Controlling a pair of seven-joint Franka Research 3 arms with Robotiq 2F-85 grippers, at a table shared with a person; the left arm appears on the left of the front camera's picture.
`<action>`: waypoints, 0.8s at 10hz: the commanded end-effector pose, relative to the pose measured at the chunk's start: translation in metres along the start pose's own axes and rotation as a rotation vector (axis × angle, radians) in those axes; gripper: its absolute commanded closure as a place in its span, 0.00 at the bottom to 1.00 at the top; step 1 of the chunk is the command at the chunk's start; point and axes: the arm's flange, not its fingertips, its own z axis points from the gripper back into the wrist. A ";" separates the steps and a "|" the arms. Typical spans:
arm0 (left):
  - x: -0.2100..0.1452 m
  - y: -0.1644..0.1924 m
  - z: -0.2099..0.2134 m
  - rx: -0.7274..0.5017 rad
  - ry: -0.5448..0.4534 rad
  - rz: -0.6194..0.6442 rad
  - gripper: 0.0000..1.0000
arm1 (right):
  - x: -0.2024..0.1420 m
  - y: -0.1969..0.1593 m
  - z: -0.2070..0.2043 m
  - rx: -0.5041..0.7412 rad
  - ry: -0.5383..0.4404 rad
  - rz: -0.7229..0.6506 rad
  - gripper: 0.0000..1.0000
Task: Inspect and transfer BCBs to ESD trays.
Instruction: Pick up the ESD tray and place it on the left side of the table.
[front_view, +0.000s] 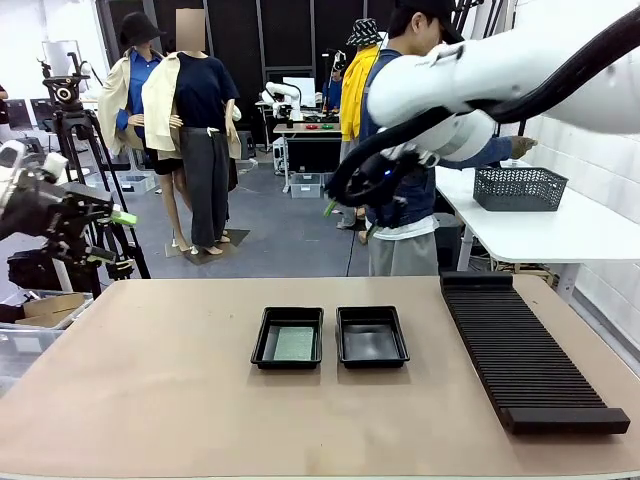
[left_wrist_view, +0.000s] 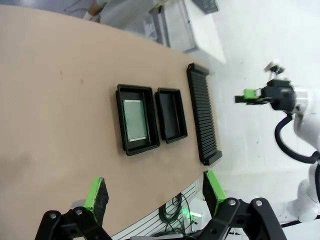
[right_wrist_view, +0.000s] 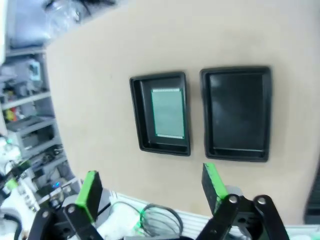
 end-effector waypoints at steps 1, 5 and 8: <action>0.014 -0.025 -0.019 0.120 0.073 -0.022 0.00 | -0.004 -0.059 0.031 0.121 0.020 -0.010 0.00; 0.032 -0.071 -0.061 0.280 0.142 -0.037 0.00 | 0.007 -0.154 0.075 0.311 0.017 -0.069 0.00; 0.040 -0.108 -0.109 0.444 0.206 -0.052 0.00 | 0.008 -0.232 0.095 0.461 0.029 -0.081 0.00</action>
